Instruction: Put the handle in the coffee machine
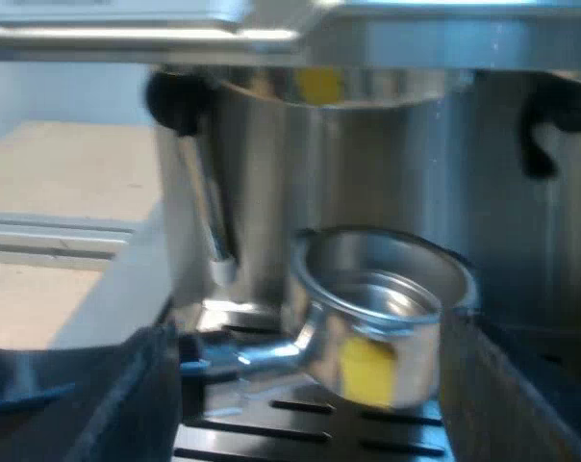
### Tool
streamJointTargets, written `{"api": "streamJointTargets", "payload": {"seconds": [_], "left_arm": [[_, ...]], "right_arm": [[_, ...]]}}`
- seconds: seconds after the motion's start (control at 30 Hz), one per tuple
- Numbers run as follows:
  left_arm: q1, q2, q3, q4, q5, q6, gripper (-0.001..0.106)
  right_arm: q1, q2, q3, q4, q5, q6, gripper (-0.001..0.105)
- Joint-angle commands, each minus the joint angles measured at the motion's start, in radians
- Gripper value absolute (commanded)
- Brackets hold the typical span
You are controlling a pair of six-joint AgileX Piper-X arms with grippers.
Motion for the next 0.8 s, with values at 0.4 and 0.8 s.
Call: {"api": "streamJointTargets", "payload": {"seconds": [0.4, 0.8], "left_arm": [[0.0, 0.045, -0.022, -0.094, 0.058, -0.039, 0.0], [0.0, 0.089, -0.067, -0.097, 0.044, -0.05, 0.0]], "right_arm": [[-0.017, 0.017, 0.0, -0.103, 0.025, -0.058, 0.059], [-0.017, 0.017, 0.0, -0.101, 0.025, -0.058, 0.059]]}}
